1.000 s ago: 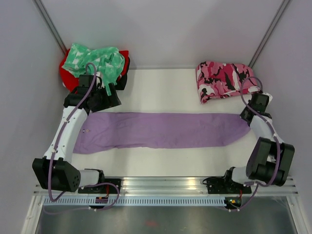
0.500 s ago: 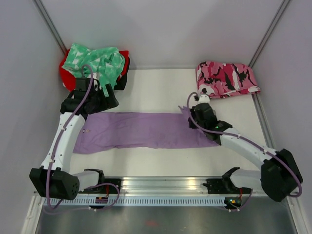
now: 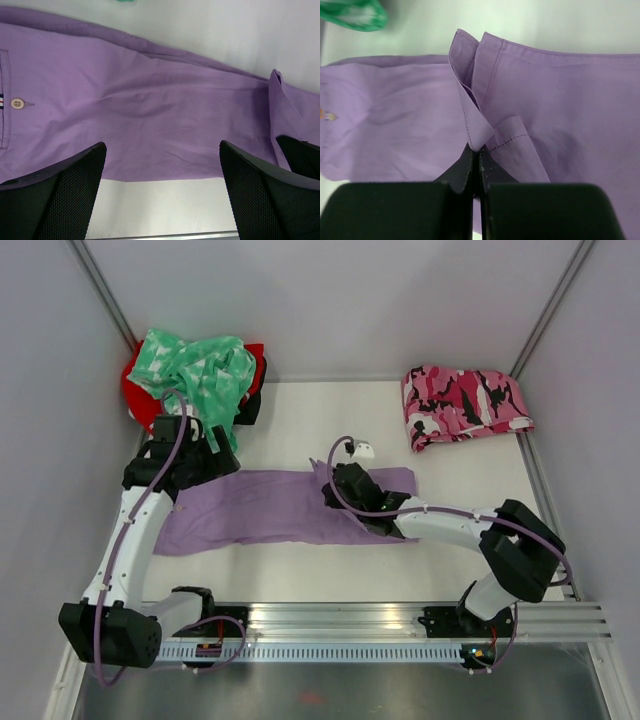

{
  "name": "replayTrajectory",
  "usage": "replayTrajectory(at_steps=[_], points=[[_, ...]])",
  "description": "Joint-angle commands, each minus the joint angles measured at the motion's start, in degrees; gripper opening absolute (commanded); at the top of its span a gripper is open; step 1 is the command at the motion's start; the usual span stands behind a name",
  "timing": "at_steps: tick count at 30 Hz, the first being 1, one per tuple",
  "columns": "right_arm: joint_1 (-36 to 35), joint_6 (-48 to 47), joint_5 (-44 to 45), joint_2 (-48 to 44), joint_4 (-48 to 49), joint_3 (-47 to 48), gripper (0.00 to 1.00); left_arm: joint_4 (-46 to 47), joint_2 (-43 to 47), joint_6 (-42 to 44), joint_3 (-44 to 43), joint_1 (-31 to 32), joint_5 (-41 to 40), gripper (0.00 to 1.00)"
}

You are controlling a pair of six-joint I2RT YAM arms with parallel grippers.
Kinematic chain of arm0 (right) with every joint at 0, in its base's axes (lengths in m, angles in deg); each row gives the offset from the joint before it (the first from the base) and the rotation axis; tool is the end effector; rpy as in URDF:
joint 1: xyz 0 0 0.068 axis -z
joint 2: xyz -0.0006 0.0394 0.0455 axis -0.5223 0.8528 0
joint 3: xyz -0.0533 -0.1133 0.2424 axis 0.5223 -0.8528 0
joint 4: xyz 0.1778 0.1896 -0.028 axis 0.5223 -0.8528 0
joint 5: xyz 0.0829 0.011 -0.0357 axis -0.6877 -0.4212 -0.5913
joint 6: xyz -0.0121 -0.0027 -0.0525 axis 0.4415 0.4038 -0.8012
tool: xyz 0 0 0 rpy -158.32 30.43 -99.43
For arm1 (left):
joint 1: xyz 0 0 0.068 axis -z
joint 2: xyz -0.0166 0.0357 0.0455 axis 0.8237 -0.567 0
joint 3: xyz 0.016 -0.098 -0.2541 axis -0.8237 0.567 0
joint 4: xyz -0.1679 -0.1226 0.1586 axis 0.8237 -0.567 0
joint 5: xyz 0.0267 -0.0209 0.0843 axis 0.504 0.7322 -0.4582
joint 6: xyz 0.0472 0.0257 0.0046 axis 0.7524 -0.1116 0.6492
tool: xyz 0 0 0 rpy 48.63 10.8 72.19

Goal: Fold and stack the trousers
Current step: Fold the trousers

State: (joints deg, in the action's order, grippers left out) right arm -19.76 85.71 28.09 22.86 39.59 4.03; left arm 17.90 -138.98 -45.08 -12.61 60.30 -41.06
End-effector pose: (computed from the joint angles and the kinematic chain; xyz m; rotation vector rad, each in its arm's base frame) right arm 0.2205 0.2537 0.2118 0.0996 2.1574 0.5930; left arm 0.2269 -0.0203 0.3377 -0.3451 2.3600 -0.2684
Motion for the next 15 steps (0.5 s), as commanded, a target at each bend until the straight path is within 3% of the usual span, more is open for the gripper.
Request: replayTrajectory(at_steps=[1, 7, 13, 15], points=[[-3.1, 5.7, 2.3, 2.7, 8.8, 4.9, 0.0, 0.8, 1.7, -1.9, 1.2, -0.6, -0.6, 0.99], [-5.0, 5.5, -0.1, 11.1, 8.2, 9.7, 0.0, 0.7, 2.3, -1.4, 2.2, -2.0, -1.1, 1.0], [-5.4, 6.4, -2.4, 12.4, 5.6, 9.5, 0.0, 1.0, 3.3, -0.6, 3.8, -3.7, -1.4, 1.0], [-5.9, 4.9, -4.9, 12.5, 5.5, 10.1, 0.13, 1.9, 3.1, -0.5, 4.8, -3.9, -0.4, 1.0]])
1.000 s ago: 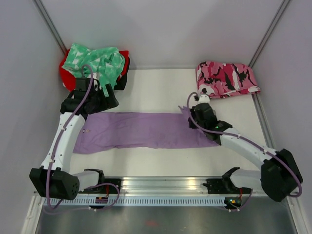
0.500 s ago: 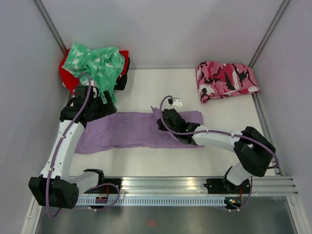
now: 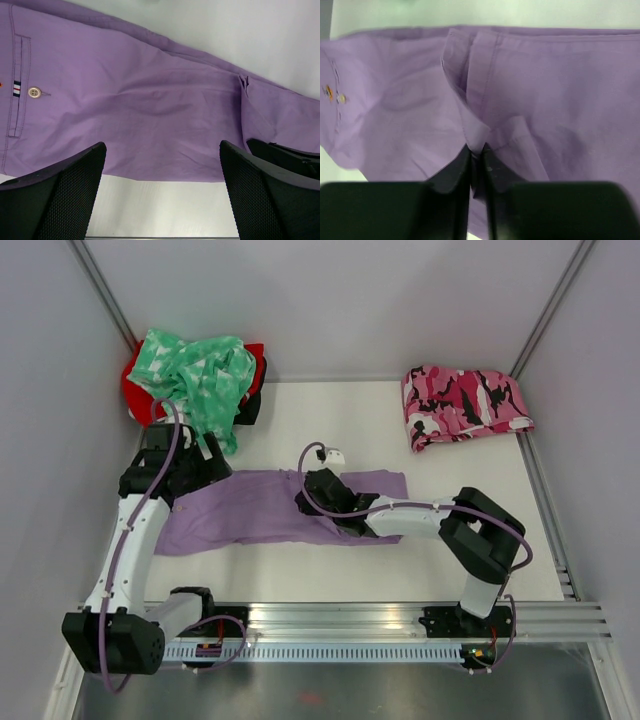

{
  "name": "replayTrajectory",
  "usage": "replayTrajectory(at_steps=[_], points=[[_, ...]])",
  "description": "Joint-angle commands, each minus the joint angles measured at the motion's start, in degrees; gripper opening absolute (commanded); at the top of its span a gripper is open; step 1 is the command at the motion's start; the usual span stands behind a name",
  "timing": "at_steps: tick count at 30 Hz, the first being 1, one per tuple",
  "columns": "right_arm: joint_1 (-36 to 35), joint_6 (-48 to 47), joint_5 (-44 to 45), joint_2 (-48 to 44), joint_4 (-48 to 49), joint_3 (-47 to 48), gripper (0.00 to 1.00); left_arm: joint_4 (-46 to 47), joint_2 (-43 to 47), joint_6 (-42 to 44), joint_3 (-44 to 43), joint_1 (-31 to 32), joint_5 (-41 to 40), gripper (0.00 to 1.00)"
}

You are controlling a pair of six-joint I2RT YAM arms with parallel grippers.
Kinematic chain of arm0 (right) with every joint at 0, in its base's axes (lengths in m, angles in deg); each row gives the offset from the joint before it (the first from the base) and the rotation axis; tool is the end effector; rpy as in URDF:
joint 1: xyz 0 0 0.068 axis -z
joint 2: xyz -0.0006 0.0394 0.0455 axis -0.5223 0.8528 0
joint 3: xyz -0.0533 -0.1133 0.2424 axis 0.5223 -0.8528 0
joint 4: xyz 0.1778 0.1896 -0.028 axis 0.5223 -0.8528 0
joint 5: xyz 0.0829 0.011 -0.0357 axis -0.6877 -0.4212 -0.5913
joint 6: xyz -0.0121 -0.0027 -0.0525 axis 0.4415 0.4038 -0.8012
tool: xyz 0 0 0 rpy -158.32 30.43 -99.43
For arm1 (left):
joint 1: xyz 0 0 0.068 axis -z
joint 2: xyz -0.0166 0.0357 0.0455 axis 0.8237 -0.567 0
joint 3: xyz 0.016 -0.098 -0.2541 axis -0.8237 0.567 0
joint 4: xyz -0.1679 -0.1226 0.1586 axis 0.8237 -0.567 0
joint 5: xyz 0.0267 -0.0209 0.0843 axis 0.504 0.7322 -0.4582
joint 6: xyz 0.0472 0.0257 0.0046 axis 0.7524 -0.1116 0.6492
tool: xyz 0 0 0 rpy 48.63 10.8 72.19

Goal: Fold and stack the trousers
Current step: Fold the trousers

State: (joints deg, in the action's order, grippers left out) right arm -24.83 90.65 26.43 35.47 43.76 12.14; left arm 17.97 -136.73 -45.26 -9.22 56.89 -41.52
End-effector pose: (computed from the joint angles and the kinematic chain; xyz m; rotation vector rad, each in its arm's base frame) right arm 0.2233 0.3131 0.1876 0.0799 2.1986 0.7120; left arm 0.2182 -0.0063 0.3268 -0.4256 2.3617 -0.2287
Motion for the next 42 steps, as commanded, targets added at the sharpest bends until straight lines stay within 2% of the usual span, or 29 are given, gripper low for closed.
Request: replayTrajectory(at_steps=[1, 2, 5, 6, 10, 12, 15, 19, 23, 27, 31, 32, 34, 37, 38, 42], points=[[-1.1, -1.8, -6.5, -0.3, 1.4, 2.4, 0.24, 2.2, 0.7, -0.5, 1.8, -0.5, 0.5, 1.0], [-1.2, -2.6, -9.1, -0.3, 1.5, 3.0, 0.46, 2.5, 0.5, -0.5, 2.5, -0.5, 0.8, 1.0], [-2.1, -6.9, -16.8, -1.9, 0.1, 7.5, 0.73, 3.4, -0.6, -0.6, 3.5, -0.5, 3.1, 1.0], [-3.0, -8.3, -17.8, -2.5, -1.1, 10.7, 0.76, 3.8, -0.8, -0.5, 3.8, -0.5, 4.4, 1.0], [-3.4, -13.3, -18.0, -8.1, -15.8, 17.3, 0.78, 5.2, -0.3, -0.7, 4.9, -0.4, 6.5, 1.0], [-2.8, -15.3, -11.4, -12.4, -23.4, 18.1, 0.79, 5.5, -0.1, -1.1, 5.0, -0.3, 7.8, 1.0], [1.3, -14.6, -6.3, -17.8, -29.6, 14.7, 0.78, 6.4, -0.1, -2.6, 5.8, 0.3, 9.2, 1.0], [6.7, -12.9, -7.3, -22.2, -29.1, 5.4, 0.73, 8.8, -1.1, -5.0, 6.2, 4.9, 10.5, 0.99], [13.1, -11.5, -5.6, -23.7, -28.9, -2.3, 0.72, 10.5, -6.0, -9.4, 5.0, 18.5, 4.3, 0.99], [18.5, -11.1, -6.0, -24.3, -26.7, -7.5, 0.63, 14.5, -11.1, -12.9, 7.2, 22.6, 2.1, 0.96], [21.4, -11.3, -8.7, -25.1, -24.0, -12.1, 0.56, 18.2, -14.9, -12.9, 9.6, 26.6, 1.2, 0.81], [22.1, -11.3, -9.0, -25.0, -23.4, -13.6, 0.55, 19.1, -15.6, -13.1, 10.0, 28.8, 1.2, 0.72], [22.9, -11.1, -10.2, -24.1, -21.9, -14.8, 0.48, 20.8, -18.3, -13.6, 11.3, 31.1, 0.1, 0.59], [23.4, -10.7, -11.3, -22.1, -19.2, -17.0, 0.42, 23.1, -22.2, -16.0, 14.3, 33.2, -1.0, 0.3], [23.6, -10.5, -11.3, -20.8, -17.6, -18.3, 0.41, 24.0, -22.9, -17.2, 15.1, 33.7, -1.0, 0.17], [24.4, -10.4, -12.5, -17.9, -16.4, -19.6, 0.36, 23.1, -25.1, -19.1, 18.3, 34.1, -4.5, 0.03]])
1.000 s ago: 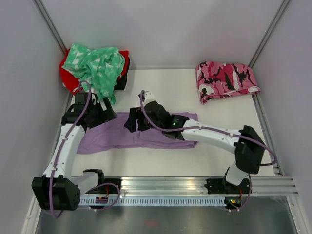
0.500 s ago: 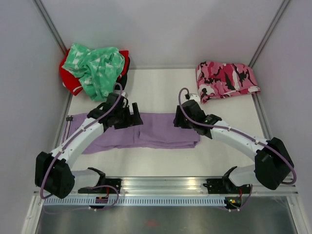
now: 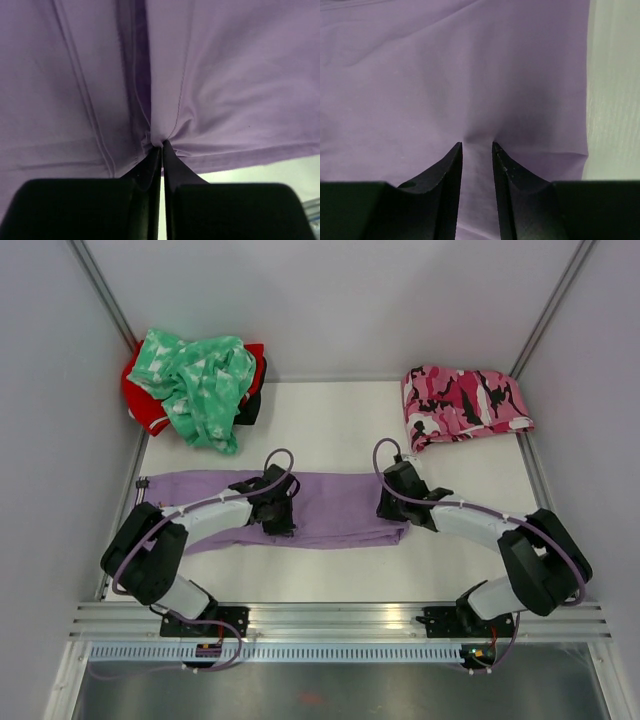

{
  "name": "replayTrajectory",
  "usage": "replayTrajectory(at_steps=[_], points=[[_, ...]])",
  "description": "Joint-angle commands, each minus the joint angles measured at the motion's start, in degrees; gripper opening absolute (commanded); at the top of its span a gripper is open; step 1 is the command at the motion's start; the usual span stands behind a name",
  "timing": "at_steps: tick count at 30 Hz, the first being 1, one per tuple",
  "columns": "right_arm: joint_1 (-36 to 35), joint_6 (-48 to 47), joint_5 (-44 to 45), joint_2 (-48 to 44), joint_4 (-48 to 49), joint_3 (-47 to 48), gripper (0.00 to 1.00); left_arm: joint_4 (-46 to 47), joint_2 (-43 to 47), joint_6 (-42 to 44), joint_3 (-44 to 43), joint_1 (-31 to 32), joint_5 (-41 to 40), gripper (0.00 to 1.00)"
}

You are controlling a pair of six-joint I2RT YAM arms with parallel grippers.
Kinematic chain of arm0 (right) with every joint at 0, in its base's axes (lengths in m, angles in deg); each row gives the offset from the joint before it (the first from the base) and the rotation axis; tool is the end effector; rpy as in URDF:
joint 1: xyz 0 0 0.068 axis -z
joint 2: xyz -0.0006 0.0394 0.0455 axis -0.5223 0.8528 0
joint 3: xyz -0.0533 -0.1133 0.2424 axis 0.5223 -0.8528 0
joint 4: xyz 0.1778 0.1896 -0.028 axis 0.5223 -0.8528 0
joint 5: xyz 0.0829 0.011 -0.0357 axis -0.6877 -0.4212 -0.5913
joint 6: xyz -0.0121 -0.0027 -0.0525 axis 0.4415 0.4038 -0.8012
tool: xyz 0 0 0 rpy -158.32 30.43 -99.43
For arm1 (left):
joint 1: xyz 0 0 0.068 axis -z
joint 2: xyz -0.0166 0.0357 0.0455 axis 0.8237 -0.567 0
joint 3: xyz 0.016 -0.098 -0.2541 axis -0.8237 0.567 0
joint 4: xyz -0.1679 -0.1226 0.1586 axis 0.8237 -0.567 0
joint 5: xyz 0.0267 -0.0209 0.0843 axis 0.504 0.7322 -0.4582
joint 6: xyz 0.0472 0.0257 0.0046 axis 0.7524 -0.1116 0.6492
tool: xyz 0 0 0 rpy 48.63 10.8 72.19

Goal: Fold and stack the trousers
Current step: Fold the trousers

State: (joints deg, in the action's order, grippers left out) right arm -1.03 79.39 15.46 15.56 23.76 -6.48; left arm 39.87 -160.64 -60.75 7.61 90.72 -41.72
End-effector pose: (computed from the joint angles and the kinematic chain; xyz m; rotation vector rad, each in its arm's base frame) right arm 0.2334 0.1423 0.1690 0.1951 2.4873 0.3391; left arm 0.2224 -0.1581 0.1618 -0.0588 2.7883 -0.3854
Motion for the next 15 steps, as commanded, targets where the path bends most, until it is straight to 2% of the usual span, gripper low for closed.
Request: replayTrajectory(at_steps=[1, 5, 8, 9, 10, 12, 13, 15], points=[[0.7, 0.7, -1.8, 2.2, 3.4, -0.7, 0.36, 0.4, -1.5, -3.6, 1.7, 0.2, -6.1, 0.02], [1.3, -1.4, -2.5, -0.1, -1.5, 2.8, 0.42, -2.6, 0.7, -1.6, 1.7, 0.2, -7.0, 0.02], [2.6, -4.2, -3.7, -3.5, -5.7, 8.2, 0.55, -4.0, 4.8, 0.5, -0.3, 0.2, -5.4, 0.09], [3.2, -5.6, -3.9, -4.2, -6.7, 9.4, 0.63, -4.7, 5.7, 0.9, -2.3, 0.2, -5.1, 0.14], [4.5, -6.2, -4.4, -5.1, -7.7, 12.1, 0.66, -5.5, 6.6, 1.8, -3.6, 0.2, -4.4, 0.28], [6.3, -7.3, -4.4, -5.2, -10.8, 14.3, 0.74, -7.6, 9.0, 2.4, -7.6, 0.2, -3.8, 0.37], [8.1, -8.6, -4.1, -5.1, -11.4, 15.4, 0.75, -8.5, 9.8, 3.1, -9.1, 0.2, -3.6, 0.51], [10.3, -9.1, -3.9, -4.6, -12.4, 14.8, 0.78, -11.2, 12.1, 3.5, -12.6, 0.2, -4.4, 0.65]])
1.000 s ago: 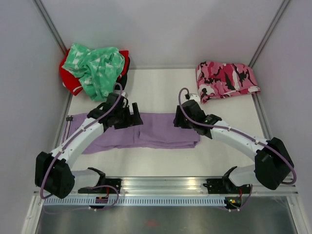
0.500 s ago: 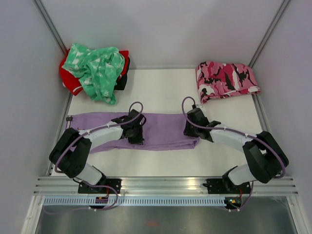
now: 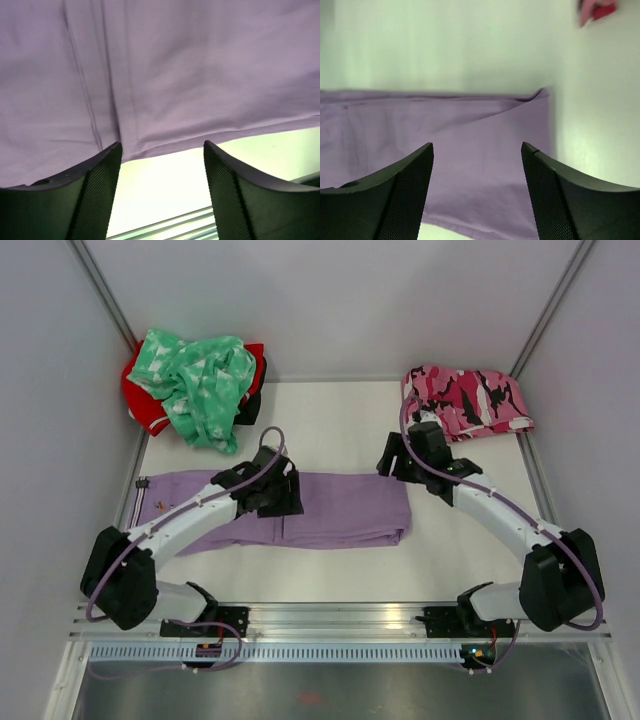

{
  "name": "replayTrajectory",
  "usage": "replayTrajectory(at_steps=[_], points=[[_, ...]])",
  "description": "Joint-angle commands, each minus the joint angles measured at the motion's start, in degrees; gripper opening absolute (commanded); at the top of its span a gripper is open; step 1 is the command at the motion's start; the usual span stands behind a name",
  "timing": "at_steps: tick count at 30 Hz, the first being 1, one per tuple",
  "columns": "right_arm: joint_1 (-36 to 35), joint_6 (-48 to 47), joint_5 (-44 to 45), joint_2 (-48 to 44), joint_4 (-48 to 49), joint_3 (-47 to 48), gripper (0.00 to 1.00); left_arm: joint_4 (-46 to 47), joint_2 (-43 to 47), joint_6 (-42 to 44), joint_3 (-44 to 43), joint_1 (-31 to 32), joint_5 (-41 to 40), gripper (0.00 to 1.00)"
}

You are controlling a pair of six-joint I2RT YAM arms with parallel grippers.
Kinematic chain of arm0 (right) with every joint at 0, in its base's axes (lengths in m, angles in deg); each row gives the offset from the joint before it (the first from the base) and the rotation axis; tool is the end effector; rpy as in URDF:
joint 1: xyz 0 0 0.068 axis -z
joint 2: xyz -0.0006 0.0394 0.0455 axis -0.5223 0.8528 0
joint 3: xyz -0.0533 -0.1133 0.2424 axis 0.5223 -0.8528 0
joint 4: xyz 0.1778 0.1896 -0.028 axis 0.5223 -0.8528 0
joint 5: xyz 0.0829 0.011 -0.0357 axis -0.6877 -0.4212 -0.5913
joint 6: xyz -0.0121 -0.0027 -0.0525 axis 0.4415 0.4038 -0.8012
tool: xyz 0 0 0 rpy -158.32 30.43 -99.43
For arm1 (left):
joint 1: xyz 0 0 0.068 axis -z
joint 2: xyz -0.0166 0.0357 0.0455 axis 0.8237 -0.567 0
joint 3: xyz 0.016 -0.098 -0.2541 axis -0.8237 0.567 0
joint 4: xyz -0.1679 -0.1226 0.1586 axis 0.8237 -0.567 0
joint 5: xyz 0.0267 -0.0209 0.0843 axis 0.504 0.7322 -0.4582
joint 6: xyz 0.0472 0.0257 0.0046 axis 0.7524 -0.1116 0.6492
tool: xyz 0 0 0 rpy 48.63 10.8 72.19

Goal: Fold and stack the trousers
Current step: Fold the trousers

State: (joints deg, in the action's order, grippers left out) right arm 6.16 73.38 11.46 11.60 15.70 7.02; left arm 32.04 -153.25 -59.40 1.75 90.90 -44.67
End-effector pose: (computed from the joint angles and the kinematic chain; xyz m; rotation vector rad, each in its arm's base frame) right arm 0.2675 0.1232 0.2499 0.1890 2.3397 0.4084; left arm 0.2197 -0.1550 0.2167 -0.0374 2.6786 -0.3888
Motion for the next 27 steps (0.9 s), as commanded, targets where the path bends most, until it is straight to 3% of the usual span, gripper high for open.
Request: replayTrajectory(at_steps=[1, 7, 16, 21, 24, 25, 27], points=[[5.6, -3.4, -1.5, 0.0, -4.5, 0.7, 0.78, -4.1, 5.3, 2.3, -7.7, 0.0, -2.9, 0.74], [11.0, -2.7, -7.8, 1.3, 3.1, -9.7, 0.78, -10.3, 8.3, 2.2, -10.2, -3.0, -9.1, 0.86], [10.9, -1.7, -14.0, 4.2, 12.9, -16.6, 0.75, -8.4, 15.2, 4.0, -1.2, -19.5, 0.1, 0.87], [10.9, -1.5, -16.9, 9.1, 16.0, -17.9, 0.53, -8.6, 18.6, 4.9, 1.8, -24.6, 3.3, 0.87], [11.0, -0.9, -16.9, 10.9, 15.9, -17.6, 0.21, -9.6, 19.7, 5.0, 1.5, -25.3, 2.5, 0.88], [11.2, -0.9, -16.0, 11.0, 15.4, -17.5, 0.0, -9.8, 19.8, 5.0, 1.3, -25.4, 2.1, 0.88], [12.4, -1.0, -13.8, 9.4, 13.8, -17.4, 0.0, -10.6, 20.2, 5.4, 0.6, -25.5, 1.0, 0.87]])
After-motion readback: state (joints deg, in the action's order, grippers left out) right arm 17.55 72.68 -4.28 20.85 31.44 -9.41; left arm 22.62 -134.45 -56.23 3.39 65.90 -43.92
